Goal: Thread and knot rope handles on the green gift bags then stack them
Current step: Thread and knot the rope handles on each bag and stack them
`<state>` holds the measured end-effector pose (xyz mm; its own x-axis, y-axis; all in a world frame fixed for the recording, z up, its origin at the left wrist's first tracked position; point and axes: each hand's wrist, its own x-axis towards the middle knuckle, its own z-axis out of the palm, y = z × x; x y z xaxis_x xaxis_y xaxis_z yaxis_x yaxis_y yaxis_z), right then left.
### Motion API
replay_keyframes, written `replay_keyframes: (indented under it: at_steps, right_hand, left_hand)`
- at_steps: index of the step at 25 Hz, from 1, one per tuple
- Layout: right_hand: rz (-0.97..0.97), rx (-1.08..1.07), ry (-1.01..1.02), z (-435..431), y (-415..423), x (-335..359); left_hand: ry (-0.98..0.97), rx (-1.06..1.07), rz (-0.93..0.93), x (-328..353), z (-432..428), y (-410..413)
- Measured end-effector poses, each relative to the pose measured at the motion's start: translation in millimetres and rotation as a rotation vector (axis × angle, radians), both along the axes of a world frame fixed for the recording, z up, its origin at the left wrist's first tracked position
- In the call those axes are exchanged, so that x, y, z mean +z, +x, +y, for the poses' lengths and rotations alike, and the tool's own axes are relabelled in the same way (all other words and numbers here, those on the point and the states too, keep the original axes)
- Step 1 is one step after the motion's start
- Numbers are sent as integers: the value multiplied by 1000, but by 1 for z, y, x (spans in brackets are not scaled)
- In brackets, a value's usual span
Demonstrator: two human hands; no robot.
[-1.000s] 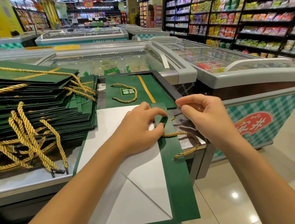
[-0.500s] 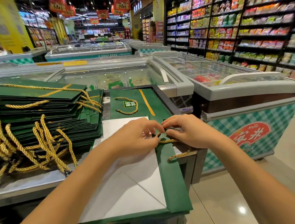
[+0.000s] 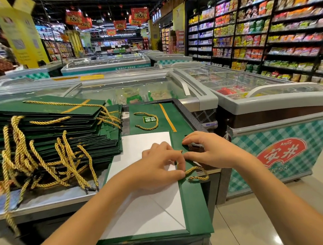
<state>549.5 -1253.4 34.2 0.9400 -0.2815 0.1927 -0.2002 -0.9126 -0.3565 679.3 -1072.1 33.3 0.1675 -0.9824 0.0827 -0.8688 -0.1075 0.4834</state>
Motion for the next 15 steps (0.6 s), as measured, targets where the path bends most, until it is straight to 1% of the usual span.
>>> replay_keyframes:
  at_steps: [1,2,4,6,7,9,13,15]
  right_hand:
    - [-6,-6,3,0,0,-1]
    - [-11,-11,11,1,0,-1]
    - [-15,-22,34,0,1,-2]
    - [-25,-36,53,-1,1,-4]
    - [-34,-41,55,0,1,-4]
    - [-50,-45,52,3,1,-7]
    - [-55,-71,46,9,-1,-9]
    - [-39,-78,66,12,-2,-7]
  left_hand:
    - [-40,-9,76,1,1,3]
    - [-100,-16,195,3,3,5]
    - [-207,4,488,8,9,11]
    - [-234,70,774,10,16,16]
    - [-232,103,882,11,18,16]
    - [-250,176,978,10,19,13]
    - [-346,432,1015,14,10,16]
    - [-319,543,987,16,12,24]
